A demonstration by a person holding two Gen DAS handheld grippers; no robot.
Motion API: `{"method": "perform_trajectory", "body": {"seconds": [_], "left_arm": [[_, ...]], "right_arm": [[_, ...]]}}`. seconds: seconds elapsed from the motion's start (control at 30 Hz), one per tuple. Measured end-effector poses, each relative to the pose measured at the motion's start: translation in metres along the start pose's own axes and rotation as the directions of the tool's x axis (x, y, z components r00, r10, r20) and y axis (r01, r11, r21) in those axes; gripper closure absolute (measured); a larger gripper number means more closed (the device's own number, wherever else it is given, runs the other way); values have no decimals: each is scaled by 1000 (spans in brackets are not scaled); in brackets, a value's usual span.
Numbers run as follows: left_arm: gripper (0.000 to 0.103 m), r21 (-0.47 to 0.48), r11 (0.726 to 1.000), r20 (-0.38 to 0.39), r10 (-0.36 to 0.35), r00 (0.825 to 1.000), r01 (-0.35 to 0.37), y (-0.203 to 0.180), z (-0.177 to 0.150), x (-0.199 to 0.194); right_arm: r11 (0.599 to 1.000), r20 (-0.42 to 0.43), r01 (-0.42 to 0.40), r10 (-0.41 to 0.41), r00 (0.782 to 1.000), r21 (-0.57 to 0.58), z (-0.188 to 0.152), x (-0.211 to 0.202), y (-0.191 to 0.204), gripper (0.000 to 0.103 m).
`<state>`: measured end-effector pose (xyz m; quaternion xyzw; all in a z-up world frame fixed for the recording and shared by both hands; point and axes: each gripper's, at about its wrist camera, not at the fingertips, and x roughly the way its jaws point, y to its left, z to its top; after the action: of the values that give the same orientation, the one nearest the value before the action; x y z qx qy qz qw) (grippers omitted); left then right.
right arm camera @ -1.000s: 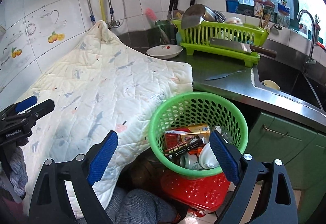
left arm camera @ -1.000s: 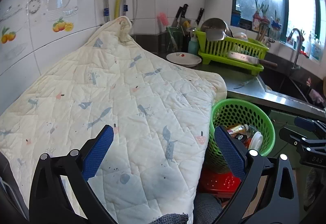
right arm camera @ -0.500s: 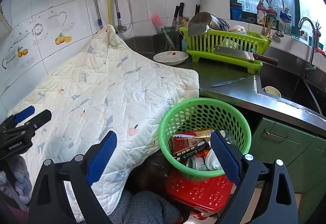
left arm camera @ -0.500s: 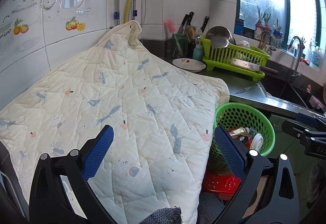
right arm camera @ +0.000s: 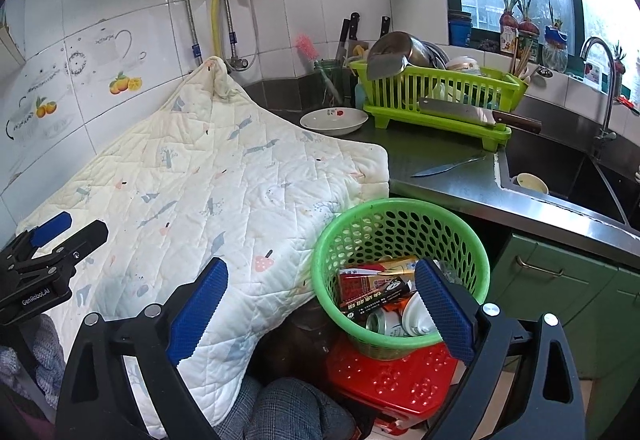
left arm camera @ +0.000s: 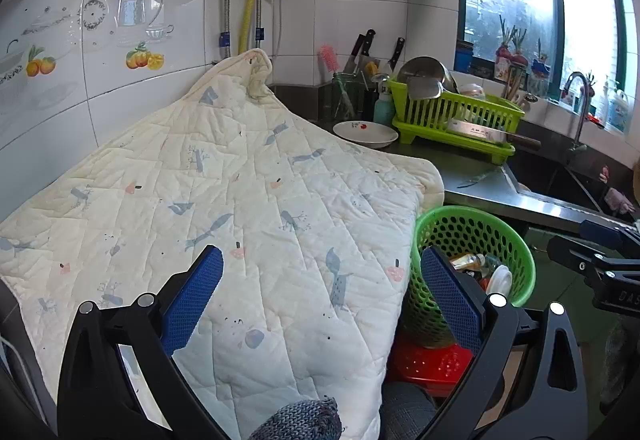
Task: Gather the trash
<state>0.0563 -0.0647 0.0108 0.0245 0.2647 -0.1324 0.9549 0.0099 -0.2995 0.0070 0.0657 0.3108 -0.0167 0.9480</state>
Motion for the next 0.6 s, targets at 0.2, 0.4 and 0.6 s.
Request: {"method": "perform_trajectory", "body": {"seconds": [0.2, 0.4, 0.6], "left_arm": [[5, -3, 1000, 1, -9, 1000, 9, -2, 0, -1], [5, -3, 1000, 0, -13, 1000, 13, -2, 0, -1], [5, 0, 1000, 26, 10, 1000, -10, -2, 0, -6]], "right_arm": [[1000, 3, 2, -2, 1000, -2, 1, -1, -1, 11], [1000, 7, 7, -7, 1000, -2, 1, -3, 0, 11], [1000, 27, 25, -25, 999, -5, 2, -7, 2, 11]]}}
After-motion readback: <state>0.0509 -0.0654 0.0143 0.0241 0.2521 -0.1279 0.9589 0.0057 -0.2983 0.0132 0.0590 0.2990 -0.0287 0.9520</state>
